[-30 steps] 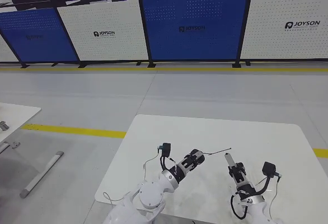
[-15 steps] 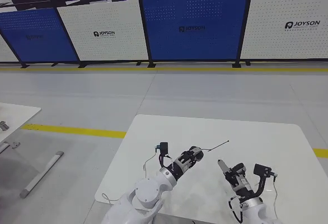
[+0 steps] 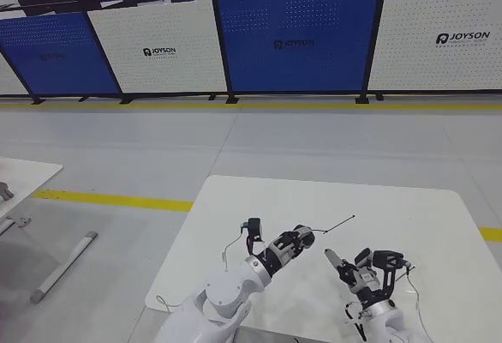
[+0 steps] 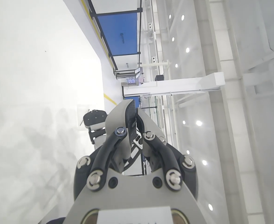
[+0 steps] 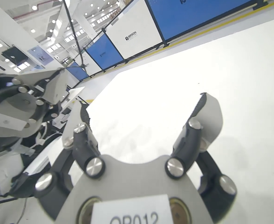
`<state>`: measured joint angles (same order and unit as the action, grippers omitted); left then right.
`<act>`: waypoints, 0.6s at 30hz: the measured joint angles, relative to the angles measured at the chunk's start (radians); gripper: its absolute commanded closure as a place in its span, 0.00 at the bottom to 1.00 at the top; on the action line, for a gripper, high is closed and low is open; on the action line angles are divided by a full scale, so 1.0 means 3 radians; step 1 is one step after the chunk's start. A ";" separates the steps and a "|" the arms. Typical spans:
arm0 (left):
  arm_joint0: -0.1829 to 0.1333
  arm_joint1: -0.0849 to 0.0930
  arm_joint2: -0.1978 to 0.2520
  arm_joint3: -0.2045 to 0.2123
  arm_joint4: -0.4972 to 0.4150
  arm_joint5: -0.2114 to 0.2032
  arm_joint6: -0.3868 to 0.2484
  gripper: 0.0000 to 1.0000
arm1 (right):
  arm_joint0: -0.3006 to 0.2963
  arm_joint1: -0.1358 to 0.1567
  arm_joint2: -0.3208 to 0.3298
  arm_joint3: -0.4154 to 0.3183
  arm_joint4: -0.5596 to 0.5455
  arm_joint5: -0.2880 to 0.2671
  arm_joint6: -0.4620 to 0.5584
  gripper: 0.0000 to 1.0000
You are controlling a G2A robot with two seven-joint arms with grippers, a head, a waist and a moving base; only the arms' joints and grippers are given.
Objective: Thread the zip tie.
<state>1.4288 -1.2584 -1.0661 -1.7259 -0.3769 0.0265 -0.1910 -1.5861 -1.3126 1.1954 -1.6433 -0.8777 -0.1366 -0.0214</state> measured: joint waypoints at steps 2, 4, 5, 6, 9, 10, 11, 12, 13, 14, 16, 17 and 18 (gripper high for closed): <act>-0.0005 0.0003 0.0000 -0.0004 -0.0008 0.0025 -0.0048 1.00 | 0.0001 -0.0003 -0.0019 0.0018 -0.0030 -0.0015 -0.0045 0.00; -0.0005 0.0003 0.0000 -0.0004 -0.0006 0.0026 -0.0049 1.00 | 0.0001 -0.0003 -0.0019 0.0019 -0.0025 -0.0017 -0.0045 0.00; -0.0005 0.0003 0.0000 -0.0004 -0.0005 0.0025 -0.0047 1.00 | 0.0001 -0.0003 -0.0019 0.0019 -0.0023 -0.0017 -0.0043 0.00; -0.0005 0.0003 0.0000 -0.0004 -0.0005 0.0024 -0.0046 1.00 | 0.0001 -0.0003 -0.0018 0.0018 -0.0022 -0.0017 -0.0042 0.00; -0.0004 0.0002 0.0002 -0.0003 -0.0005 0.0023 -0.0044 1.00 | 0.0003 -0.0003 -0.0018 0.0019 -0.0025 -0.0013 -0.0036 0.00; -0.0003 0.0002 0.0007 -0.0002 -0.0007 0.0023 -0.0043 1.00 | 0.0008 -0.0003 -0.0018 0.0022 -0.0029 -0.0009 -0.0025 0.00; -0.0004 0.0001 0.0015 -0.0002 -0.0018 0.0025 -0.0057 1.00 | 0.0016 -0.0003 -0.0020 0.0025 -0.0026 -0.0009 -0.0006 0.00; -0.0005 0.0000 0.0020 -0.0002 -0.0022 0.0025 -0.0067 1.00 | 0.0024 -0.0004 -0.0023 0.0028 -0.0017 -0.0011 0.0006 0.00; -0.0006 0.0000 0.0025 -0.0004 -0.0021 0.0022 -0.0072 1.00 | 0.0032 -0.0005 -0.0029 0.0030 -0.0009 -0.0010 0.0014 0.00; -0.0006 0.0000 0.0033 -0.0009 -0.0015 0.0019 -0.0076 1.00 | 0.0042 -0.0007 -0.0040 0.0033 -0.0014 0.0003 0.0020 0.00; -0.0007 -0.0001 0.0044 -0.0012 -0.0008 0.0018 -0.0074 1.00 | 0.0059 -0.0012 -0.0064 0.0036 -0.0077 0.0067 0.0015 0.00; -0.0009 -0.0002 0.0052 -0.0011 -0.0005 0.0024 -0.0071 1.00 | 0.0066 -0.0016 -0.0088 0.0034 -0.0122 0.0122 0.0002 0.29; -0.0011 -0.0003 0.0059 -0.0009 -0.0002 0.0030 -0.0070 1.00 | 0.0071 -0.0020 -0.0107 0.0034 -0.0142 0.0152 -0.0005 0.40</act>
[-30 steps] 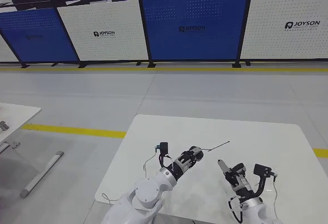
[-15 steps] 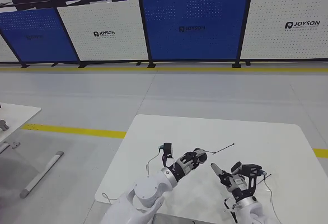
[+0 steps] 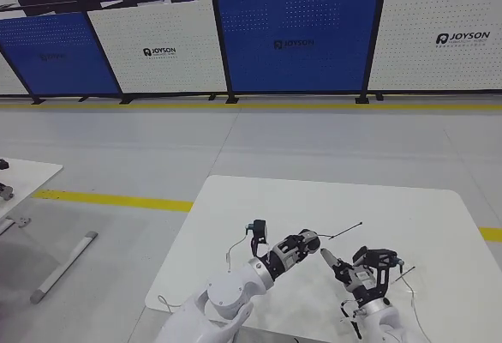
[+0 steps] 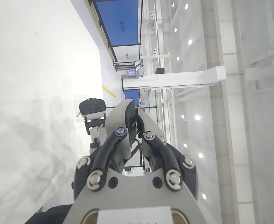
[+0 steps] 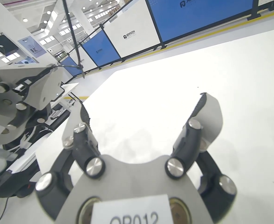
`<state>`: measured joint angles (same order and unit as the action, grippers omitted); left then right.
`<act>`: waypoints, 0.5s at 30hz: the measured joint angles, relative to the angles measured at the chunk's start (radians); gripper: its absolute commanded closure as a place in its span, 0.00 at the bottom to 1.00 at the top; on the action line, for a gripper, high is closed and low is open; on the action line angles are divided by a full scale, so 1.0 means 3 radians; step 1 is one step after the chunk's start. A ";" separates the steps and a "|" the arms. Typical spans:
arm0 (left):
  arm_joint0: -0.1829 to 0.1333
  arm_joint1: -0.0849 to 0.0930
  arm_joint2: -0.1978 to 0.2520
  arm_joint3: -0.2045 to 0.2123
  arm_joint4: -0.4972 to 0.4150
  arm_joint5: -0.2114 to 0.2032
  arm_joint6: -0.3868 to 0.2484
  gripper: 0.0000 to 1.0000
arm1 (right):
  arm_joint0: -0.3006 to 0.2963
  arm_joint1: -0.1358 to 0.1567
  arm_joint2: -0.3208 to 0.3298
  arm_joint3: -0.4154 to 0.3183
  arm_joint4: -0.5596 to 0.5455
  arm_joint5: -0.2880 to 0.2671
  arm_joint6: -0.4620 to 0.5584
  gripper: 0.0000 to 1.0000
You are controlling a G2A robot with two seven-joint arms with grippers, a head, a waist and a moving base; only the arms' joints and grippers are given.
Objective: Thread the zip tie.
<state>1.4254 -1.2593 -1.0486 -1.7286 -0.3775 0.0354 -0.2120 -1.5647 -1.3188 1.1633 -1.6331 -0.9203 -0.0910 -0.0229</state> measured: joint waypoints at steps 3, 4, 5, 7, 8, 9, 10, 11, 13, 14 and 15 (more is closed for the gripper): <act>-0.0011 -0.0002 0.0017 0.0011 0.0011 0.0016 0.0004 1.00 | 0.0019 -0.0008 -0.0046 0.0008 -0.0035 0.0032 0.0013 0.00; -0.0013 -0.0002 0.0020 0.0013 0.0015 0.0017 0.0006 1.00 | 0.0024 -0.0008 -0.0053 0.0009 -0.0041 0.0036 0.0032 0.00; -0.0015 -0.0003 0.0020 0.0016 0.0016 0.0017 0.0013 1.00 | 0.0028 -0.0010 -0.0056 0.0008 -0.0041 0.0046 0.0042 0.00; -0.0015 -0.0003 0.0015 0.0019 0.0006 0.0014 0.0025 1.00 | 0.0028 -0.0010 -0.0056 0.0005 -0.0038 0.0053 0.0043 0.00; -0.0015 -0.0003 0.0014 0.0020 0.0003 0.0014 0.0027 1.00 | 0.0028 -0.0010 -0.0056 0.0005 -0.0037 0.0053 0.0042 0.00; -0.0015 -0.0003 0.0014 0.0020 0.0003 0.0014 0.0027 1.00 | 0.0028 -0.0010 -0.0056 0.0005 -0.0037 0.0053 0.0041 0.00; -0.0015 -0.0003 0.0014 0.0020 0.0003 0.0014 0.0027 1.00 | 0.0028 -0.0010 -0.0056 0.0005 -0.0037 0.0053 0.0041 0.00; -0.0015 -0.0003 0.0014 0.0020 0.0003 0.0014 0.0026 1.00 | 0.0028 -0.0010 -0.0056 0.0005 -0.0037 0.0053 0.0041 0.00; -0.0015 -0.0003 0.0014 0.0020 0.0003 0.0014 0.0026 1.00 | 0.0027 -0.0010 -0.0055 0.0005 -0.0034 0.0052 0.0039 0.00; -0.0014 -0.0004 0.0019 0.0021 0.0005 0.0011 0.0031 1.00 | 0.0025 -0.0011 -0.0052 0.0003 -0.0018 0.0046 0.0029 0.00; -0.0015 -0.0005 0.0026 0.0022 0.0010 0.0007 0.0035 1.00 | 0.0023 -0.0012 -0.0047 -0.0001 0.0004 0.0039 0.0013 0.00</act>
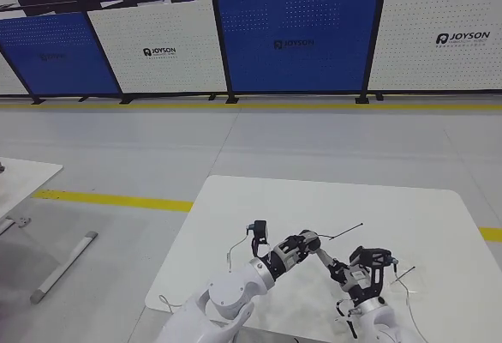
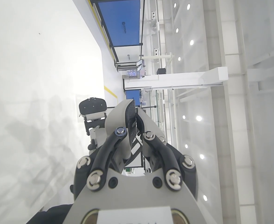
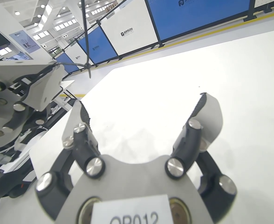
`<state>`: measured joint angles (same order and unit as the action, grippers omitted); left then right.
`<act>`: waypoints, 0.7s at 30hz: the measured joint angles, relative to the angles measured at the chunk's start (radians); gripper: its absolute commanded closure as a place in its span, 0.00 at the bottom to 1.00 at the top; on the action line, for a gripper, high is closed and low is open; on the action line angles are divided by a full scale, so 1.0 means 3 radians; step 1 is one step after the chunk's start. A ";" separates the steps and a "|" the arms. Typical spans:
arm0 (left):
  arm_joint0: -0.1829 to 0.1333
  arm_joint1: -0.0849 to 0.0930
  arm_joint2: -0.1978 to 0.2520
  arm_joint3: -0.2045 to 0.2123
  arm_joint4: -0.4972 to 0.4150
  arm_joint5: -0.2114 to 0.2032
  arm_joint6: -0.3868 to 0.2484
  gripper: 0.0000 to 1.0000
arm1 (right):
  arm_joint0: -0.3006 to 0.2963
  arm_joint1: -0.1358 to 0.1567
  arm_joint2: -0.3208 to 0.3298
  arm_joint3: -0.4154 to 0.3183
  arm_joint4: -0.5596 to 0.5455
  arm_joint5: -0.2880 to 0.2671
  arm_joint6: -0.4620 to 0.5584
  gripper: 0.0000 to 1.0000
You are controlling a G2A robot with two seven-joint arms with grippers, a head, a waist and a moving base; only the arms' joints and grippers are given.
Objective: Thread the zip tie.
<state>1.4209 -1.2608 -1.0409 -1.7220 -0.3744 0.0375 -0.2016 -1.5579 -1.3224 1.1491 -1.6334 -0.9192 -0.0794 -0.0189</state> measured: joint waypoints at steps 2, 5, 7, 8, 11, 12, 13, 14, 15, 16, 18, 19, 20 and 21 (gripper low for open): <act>-0.0008 -0.0002 0.0017 0.0002 0.0038 -0.0028 0.0003 1.00 | -0.0004 -0.0002 0.0014 -0.0006 0.0039 -0.0005 -0.0049 0.00; -0.0010 -0.0004 0.0026 0.0006 0.0030 -0.0049 0.0008 1.00 | 0.0004 -0.0006 0.0020 -0.0009 0.0050 0.0024 -0.0067 0.38; -0.0011 -0.0004 0.0024 0.0006 0.0026 -0.0050 0.0012 1.00 | 0.0010 -0.0008 0.0016 -0.0009 0.0045 0.0034 -0.0060 0.55; -0.0010 -0.0004 0.0021 0.0004 0.0018 -0.0050 0.0012 1.00 | 0.0017 -0.0008 0.0011 -0.0009 0.0032 0.0036 -0.0042 0.55; -0.0009 -0.0003 0.0019 0.0004 0.0012 -0.0040 -0.0003 1.00 | 0.0037 -0.0009 -0.0013 -0.0014 0.0020 0.0001 0.0019 0.54; -0.0009 -0.0002 0.0021 0.0006 0.0016 -0.0038 -0.0009 1.00 | 0.0041 -0.0009 -0.0017 -0.0017 0.0033 -0.0029 0.0036 0.54; -0.0010 -0.0002 0.0025 0.0008 0.0021 -0.0037 -0.0013 1.00 | 0.0044 -0.0009 -0.0017 -0.0019 0.0048 -0.0058 0.0050 0.54; -0.0011 -0.0002 0.0029 0.0011 0.0027 -0.0036 -0.0015 1.00 | 0.0046 -0.0007 -0.0013 -0.0025 0.0059 -0.0085 0.0058 0.55; -0.0012 -0.0002 0.0032 0.0012 0.0030 -0.0034 -0.0016 1.00 | 0.0045 -0.0006 -0.0009 -0.0032 0.0061 -0.0098 0.0058 0.55; -0.0013 -0.0002 0.0035 0.0013 0.0033 -0.0031 -0.0018 1.00 | 0.0042 -0.0005 -0.0005 -0.0040 0.0061 -0.0105 0.0054 0.54; -0.0015 -0.0002 0.0039 0.0013 0.0041 -0.0019 -0.0024 1.00 | 0.0032 -0.0004 0.0002 -0.0058 0.0053 -0.0114 0.0046 0.53; -0.0015 -0.0001 0.0040 0.0012 0.0044 -0.0013 -0.0025 1.00 | 0.0029 -0.0003 0.0003 -0.0064 0.0048 -0.0119 0.0044 0.53; -0.0015 -0.0001 0.0043 0.0011 0.0049 -0.0003 -0.0028 1.00 | 0.0025 -0.0002 0.0005 -0.0073 0.0042 -0.0126 0.0043 0.53; -0.0016 0.0000 0.0044 0.0009 0.0054 0.0004 -0.0029 1.00 | 0.0022 -0.0001 0.0006 -0.0080 0.0038 -0.0132 0.0039 0.54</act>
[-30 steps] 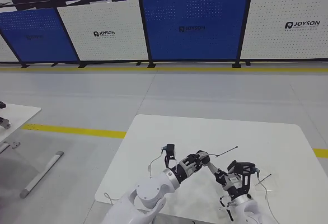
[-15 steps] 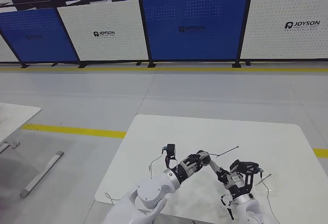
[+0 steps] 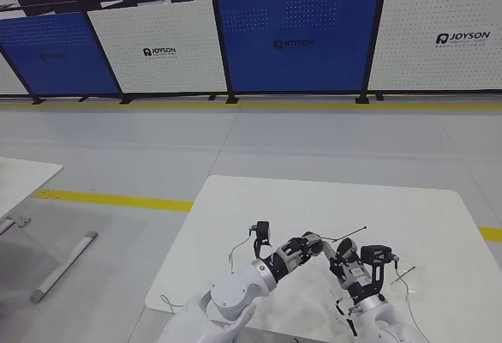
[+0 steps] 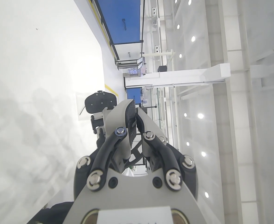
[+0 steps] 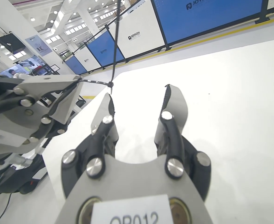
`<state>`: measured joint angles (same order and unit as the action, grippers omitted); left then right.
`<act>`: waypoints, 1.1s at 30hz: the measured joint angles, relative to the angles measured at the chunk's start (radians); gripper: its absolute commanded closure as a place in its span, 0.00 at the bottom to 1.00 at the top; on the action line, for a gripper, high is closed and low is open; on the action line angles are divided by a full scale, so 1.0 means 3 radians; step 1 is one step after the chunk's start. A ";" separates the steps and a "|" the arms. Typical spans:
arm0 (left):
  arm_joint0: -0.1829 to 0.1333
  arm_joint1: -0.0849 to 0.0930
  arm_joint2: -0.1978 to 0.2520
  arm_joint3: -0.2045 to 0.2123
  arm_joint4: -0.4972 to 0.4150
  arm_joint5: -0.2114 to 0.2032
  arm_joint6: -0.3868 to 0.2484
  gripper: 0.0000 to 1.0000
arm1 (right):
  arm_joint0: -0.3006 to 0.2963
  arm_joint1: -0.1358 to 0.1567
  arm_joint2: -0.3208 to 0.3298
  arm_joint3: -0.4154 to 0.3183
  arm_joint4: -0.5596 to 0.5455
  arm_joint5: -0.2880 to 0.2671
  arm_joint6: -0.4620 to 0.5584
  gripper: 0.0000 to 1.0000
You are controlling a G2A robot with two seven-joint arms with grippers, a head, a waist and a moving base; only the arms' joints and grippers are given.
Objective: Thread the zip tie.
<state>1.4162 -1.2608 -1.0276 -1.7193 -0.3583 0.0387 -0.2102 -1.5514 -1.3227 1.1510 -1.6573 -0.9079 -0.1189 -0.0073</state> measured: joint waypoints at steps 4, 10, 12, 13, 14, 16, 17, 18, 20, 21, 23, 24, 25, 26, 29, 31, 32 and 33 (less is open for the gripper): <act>0.0000 0.0001 0.0006 -0.0002 0.0009 0.0009 -0.0003 1.00 | -0.0018 0.0003 0.0005 -0.0018 -0.0017 -0.0032 -0.0036 0.53; -0.0009 0.0002 0.0015 0.0004 0.0015 0.0025 -0.0020 1.00 | -0.0027 0.0004 -0.0004 -0.0033 -0.0067 -0.0025 -0.0043 0.60; -0.0010 0.0003 0.0016 0.0004 0.0016 0.0025 -0.0026 1.00 | -0.0027 0.0003 -0.0006 -0.0035 -0.0068 -0.0021 -0.0049 0.61; -0.0011 0.0003 0.0016 0.0004 0.0018 0.0026 -0.0029 1.00 | -0.0025 0.0003 -0.0008 -0.0036 -0.0069 -0.0018 -0.0050 0.63; -0.0011 0.0004 0.0016 0.0004 0.0019 0.0028 -0.0033 1.00 | -0.0021 0.0002 -0.0010 -0.0035 -0.0071 -0.0016 -0.0051 0.66; -0.0012 0.0005 0.0015 0.0004 0.0019 0.0032 -0.0037 1.00 | -0.0013 0.0000 -0.0017 -0.0030 -0.0074 -0.0013 -0.0054 0.66; -0.0013 0.0005 0.0015 0.0004 0.0020 0.0035 -0.0039 1.00 | -0.0008 -0.0001 -0.0021 -0.0025 -0.0077 -0.0012 -0.0057 0.67; -0.0013 0.0005 0.0015 0.0004 0.0021 0.0038 -0.0040 1.00 | -0.0004 -0.0002 -0.0024 -0.0022 -0.0080 -0.0013 -0.0059 0.67; -0.0015 0.0006 0.0016 0.0006 0.0024 0.0043 -0.0043 1.00 | 0.0005 -0.0003 -0.0031 -0.0015 -0.0092 -0.0023 -0.0071 0.71; -0.0016 0.0006 0.0017 0.0007 0.0024 0.0045 -0.0044 1.00 | 0.0007 -0.0003 -0.0033 -0.0013 -0.0098 -0.0028 -0.0078 0.71; -0.0019 0.0006 0.0019 0.0011 0.0024 0.0048 -0.0044 1.00 | 0.0009 -0.0004 -0.0037 -0.0009 -0.0106 -0.0038 -0.0098 0.74; -0.0021 0.0006 0.0020 0.0012 0.0024 0.0049 -0.0044 1.00 | 0.0009 -0.0004 -0.0039 -0.0007 -0.0108 -0.0042 -0.0107 0.75; -0.0022 0.0006 0.0021 0.0014 0.0024 0.0049 -0.0044 1.00 | 0.0009 -0.0005 -0.0040 -0.0007 -0.0109 -0.0047 -0.0117 0.80; -0.0023 0.0006 0.0022 0.0017 0.0023 0.0049 -0.0044 1.00 | 0.0007 -0.0005 -0.0040 -0.0005 -0.0110 -0.0053 -0.0131 0.84; -0.0026 0.0006 0.0025 0.0022 0.0021 0.0048 -0.0041 1.00 | 0.0003 -0.0005 -0.0041 -0.0001 -0.0116 -0.0064 -0.0159 0.94; -0.0026 0.0006 0.0027 0.0025 0.0019 0.0046 -0.0038 1.00 | 0.0002 -0.0006 -0.0041 0.0002 -0.0119 -0.0068 -0.0169 1.00; -0.0027 0.0006 0.0027 0.0028 0.0017 0.0045 -0.0035 1.00 | 0.0001 -0.0006 -0.0041 0.0004 -0.0121 -0.0070 -0.0173 1.00; -0.0028 0.0005 0.0028 0.0030 0.0016 0.0043 -0.0033 1.00 | 0.0001 -0.0006 -0.0041 0.0006 -0.0122 -0.0072 -0.0175 1.00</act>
<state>1.4079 -1.2592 -1.0193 -1.7104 -0.3533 0.0518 -0.2201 -1.5511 -1.3245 1.1385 -1.6556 -0.9446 -0.1404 -0.0598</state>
